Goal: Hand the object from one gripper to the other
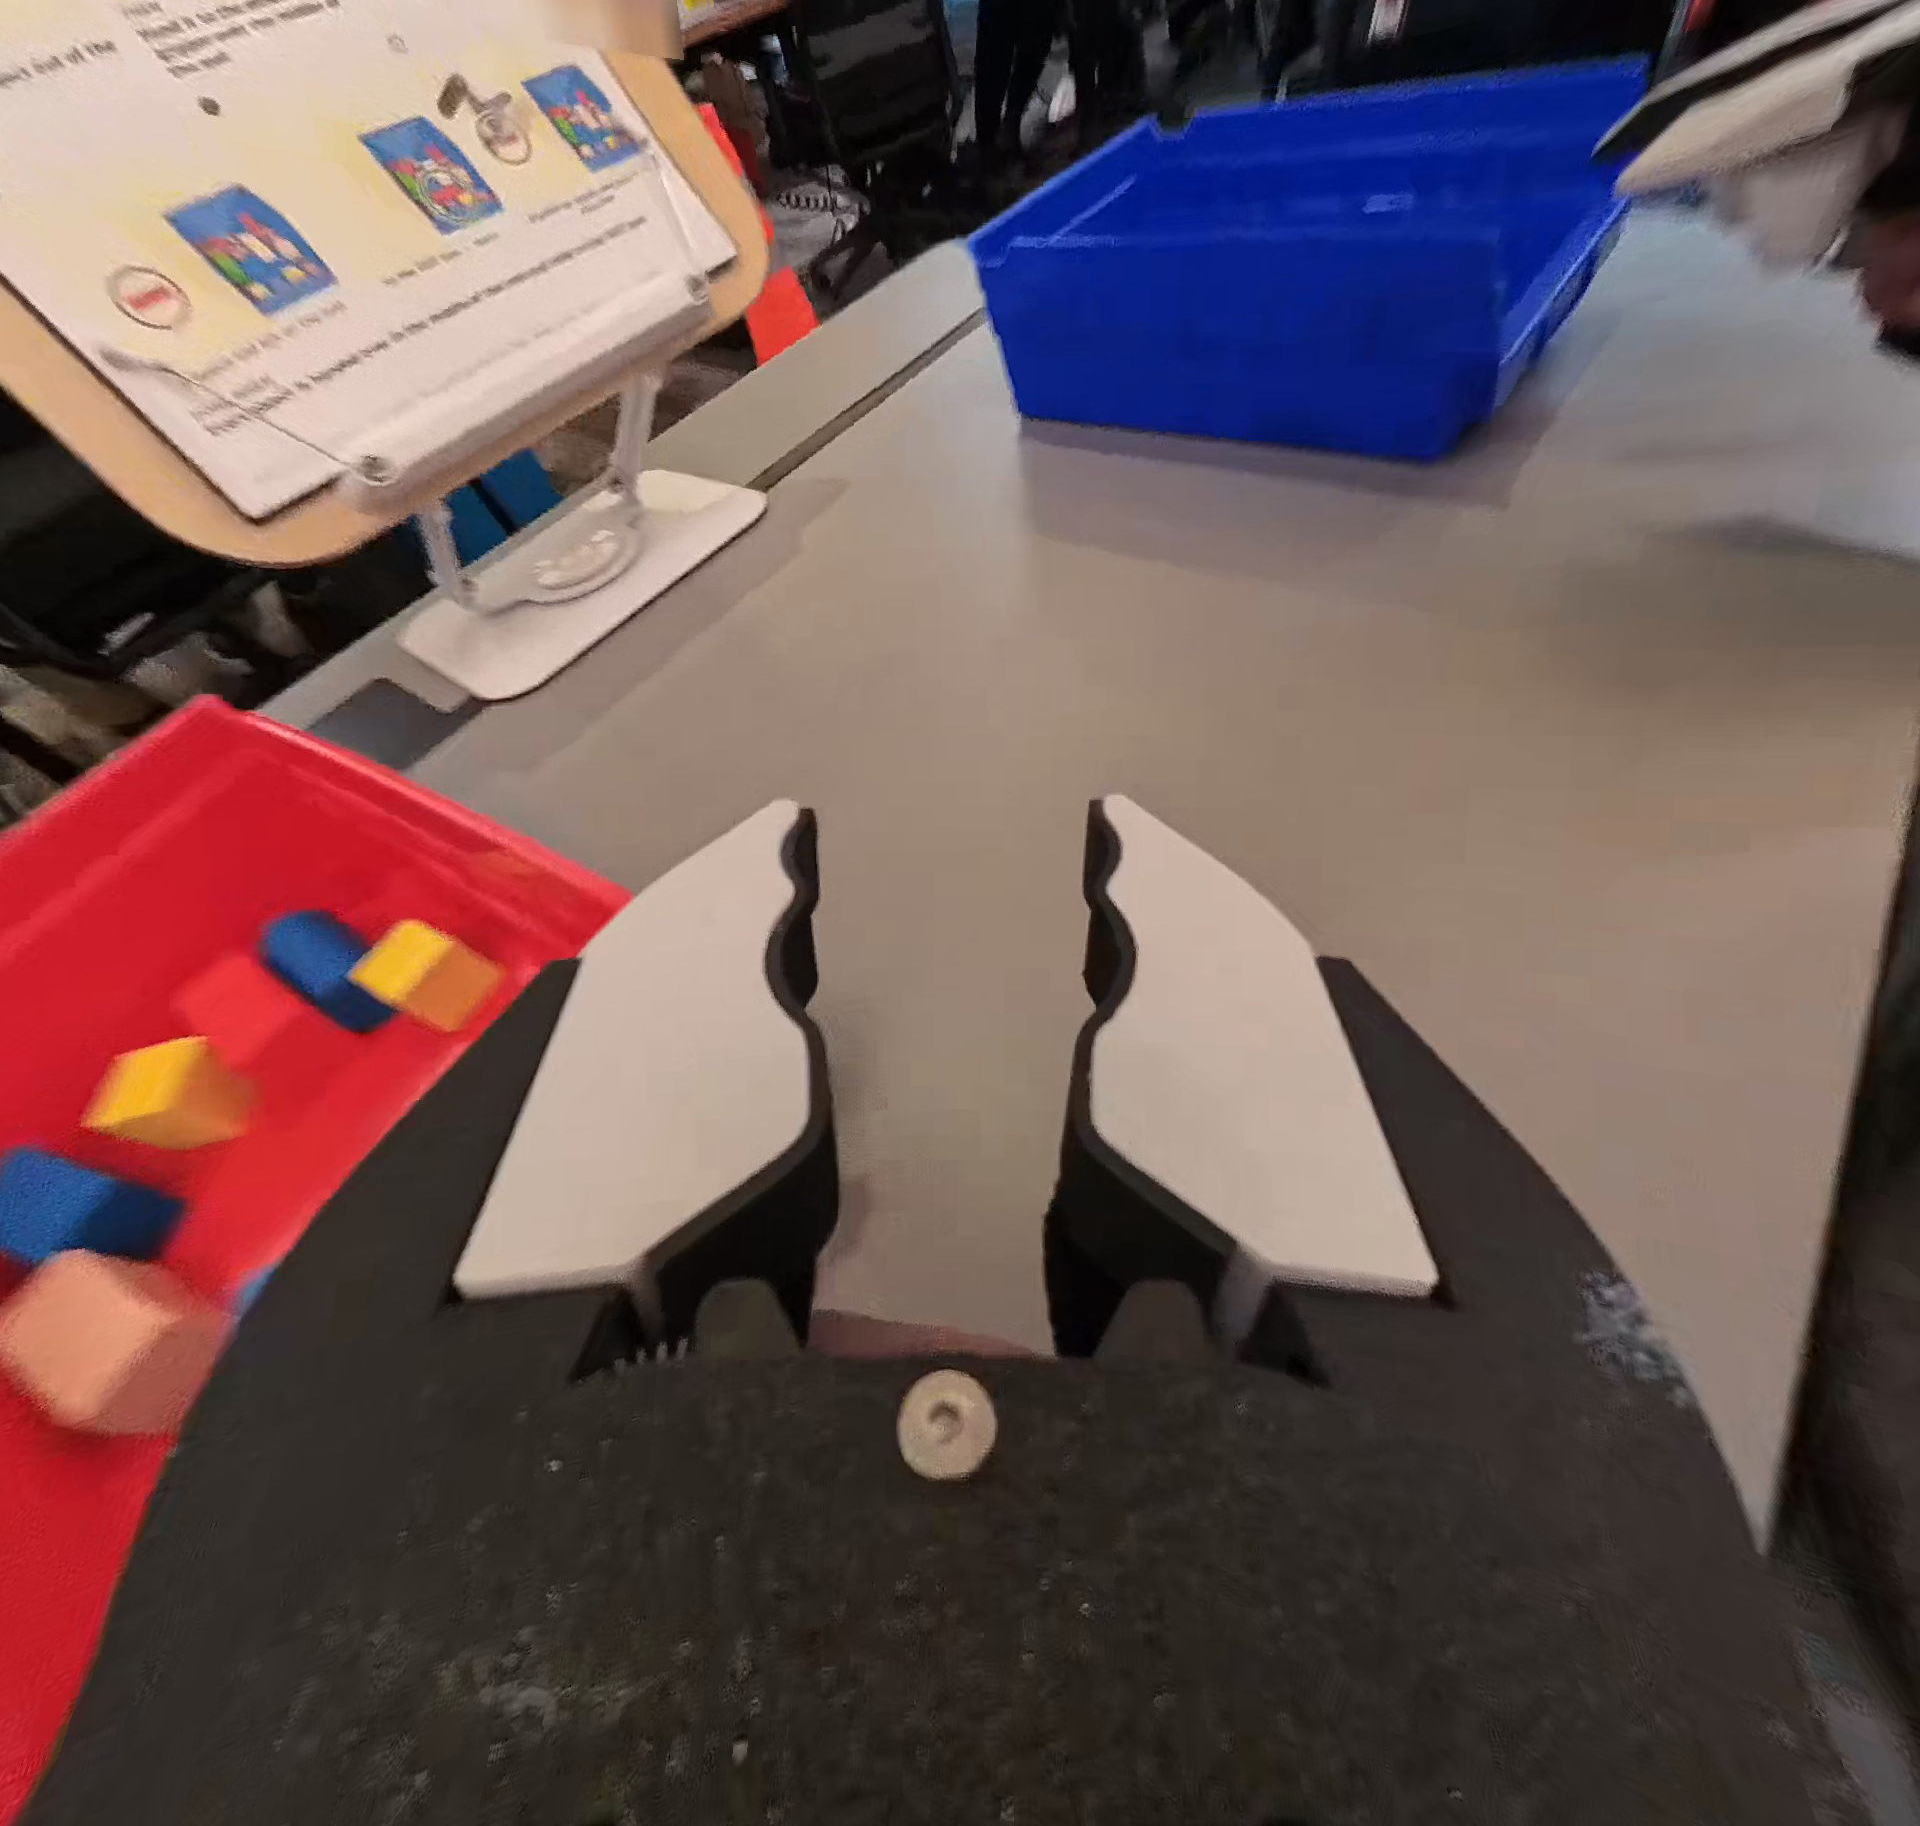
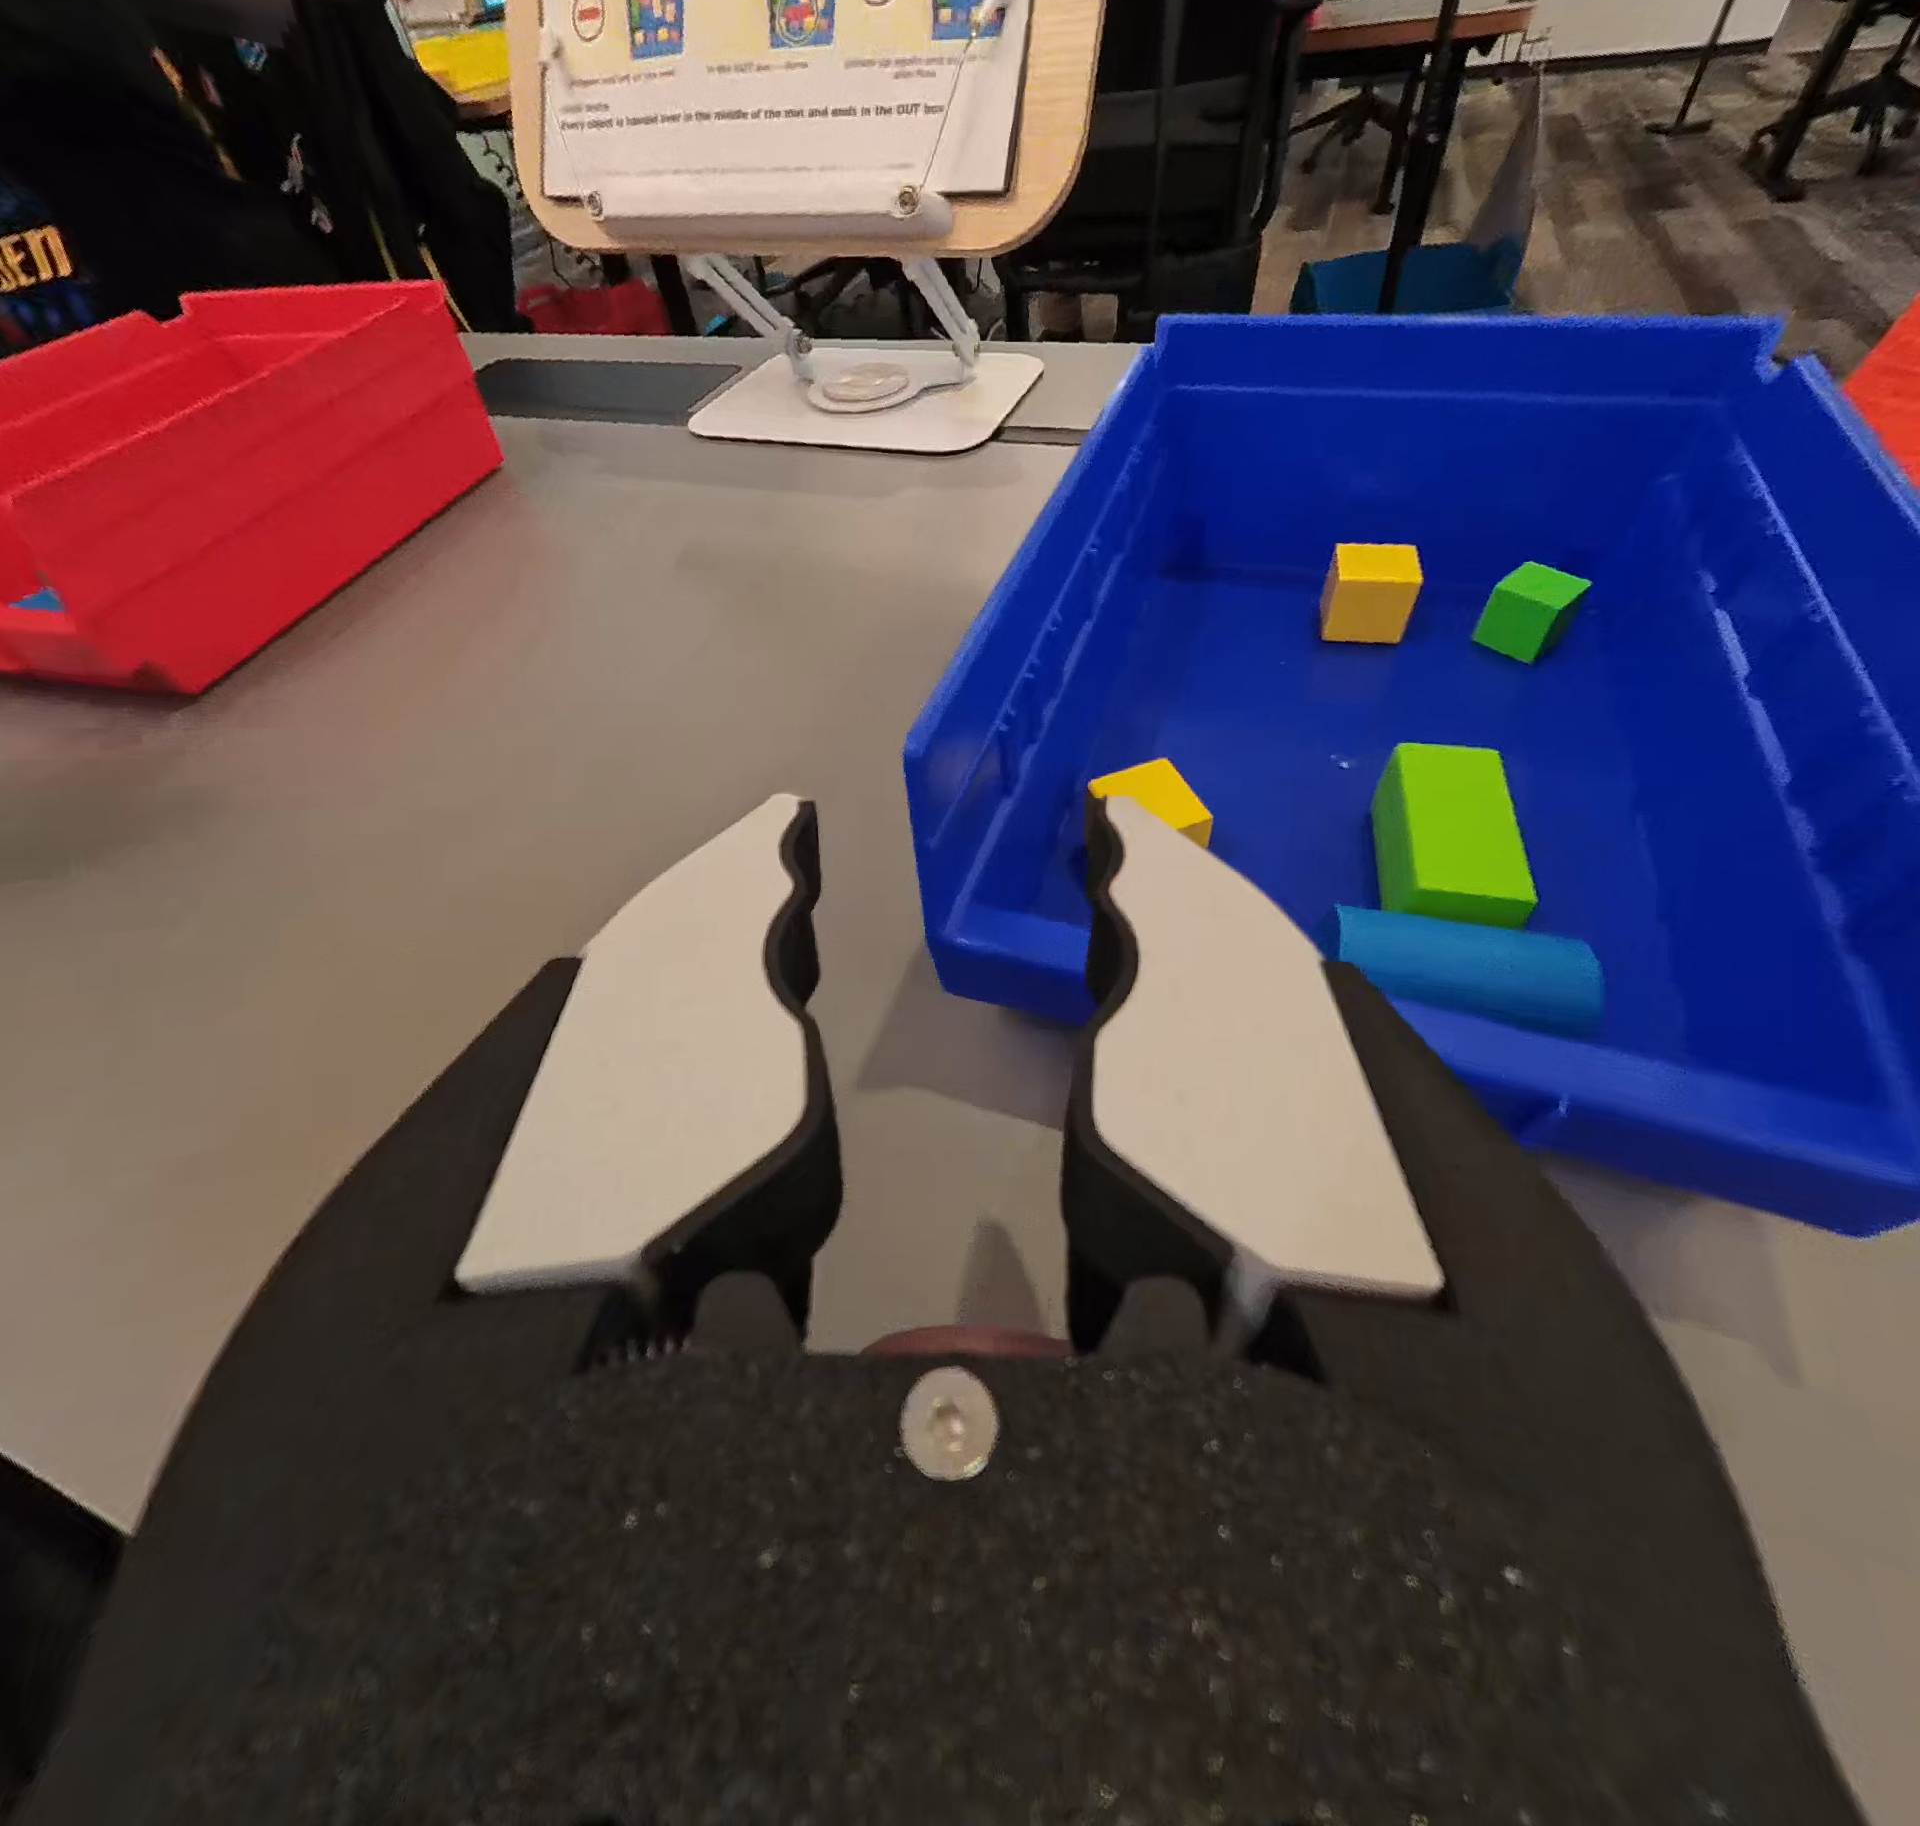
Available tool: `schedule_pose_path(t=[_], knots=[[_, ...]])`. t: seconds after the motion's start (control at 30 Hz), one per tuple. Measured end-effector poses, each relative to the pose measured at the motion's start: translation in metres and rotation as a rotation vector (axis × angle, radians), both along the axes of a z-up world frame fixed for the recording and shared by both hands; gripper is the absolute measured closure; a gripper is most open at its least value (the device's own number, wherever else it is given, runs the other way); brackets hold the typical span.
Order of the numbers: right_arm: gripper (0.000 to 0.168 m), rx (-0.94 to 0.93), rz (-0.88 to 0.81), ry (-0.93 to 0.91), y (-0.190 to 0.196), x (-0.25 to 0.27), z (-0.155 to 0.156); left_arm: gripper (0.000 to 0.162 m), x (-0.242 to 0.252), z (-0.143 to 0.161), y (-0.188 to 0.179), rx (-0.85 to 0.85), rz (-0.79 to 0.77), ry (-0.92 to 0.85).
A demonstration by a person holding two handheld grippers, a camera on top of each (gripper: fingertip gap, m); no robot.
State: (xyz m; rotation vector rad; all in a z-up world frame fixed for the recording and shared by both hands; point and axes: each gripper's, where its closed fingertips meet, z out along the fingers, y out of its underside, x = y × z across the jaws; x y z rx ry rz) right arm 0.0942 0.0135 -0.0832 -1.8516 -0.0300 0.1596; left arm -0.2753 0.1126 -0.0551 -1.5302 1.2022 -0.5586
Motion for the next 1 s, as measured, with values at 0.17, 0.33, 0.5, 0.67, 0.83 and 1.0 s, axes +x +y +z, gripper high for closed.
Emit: schedule_pose_path(t=[0.17, 0.33, 0.5, 0.67, 0.83, 1.0], knots=[[0.119, -0.006, 0.025, -0.009, 0.000, -0.004, -0.007, 0.114, -0.043, 0.006, 0.079, 0.031, -0.030, 0.363], [0.119, -0.022, 0.037, 0.007, 0.002, -0.002, -0.009, 0.112, -0.053, -0.023, 0.161, -0.024, -0.091, 0.684], [0.119, -0.048, 0.032, 0.030, 0.001, 0.001, -0.017, 0.113, -0.035, -0.064, 0.209, -0.104, -0.158, 0.775], [0.119, -0.075, 0.030, 0.034, 0.002, 0.003, -0.026, 0.111, -0.032, -0.096, 0.235, -0.158, -0.171, 0.840], [0.119, -0.097, 0.031, 0.051, 0.003, 0.005, -0.032, 0.112, -0.035, -0.117, 0.242, -0.218, -0.196, 0.883], [0.119, -0.114, 0.043, 0.065, 0.006, 0.003, -0.036, 0.124, -0.041, -0.134, 0.244, -0.188, -0.210, 0.950]])
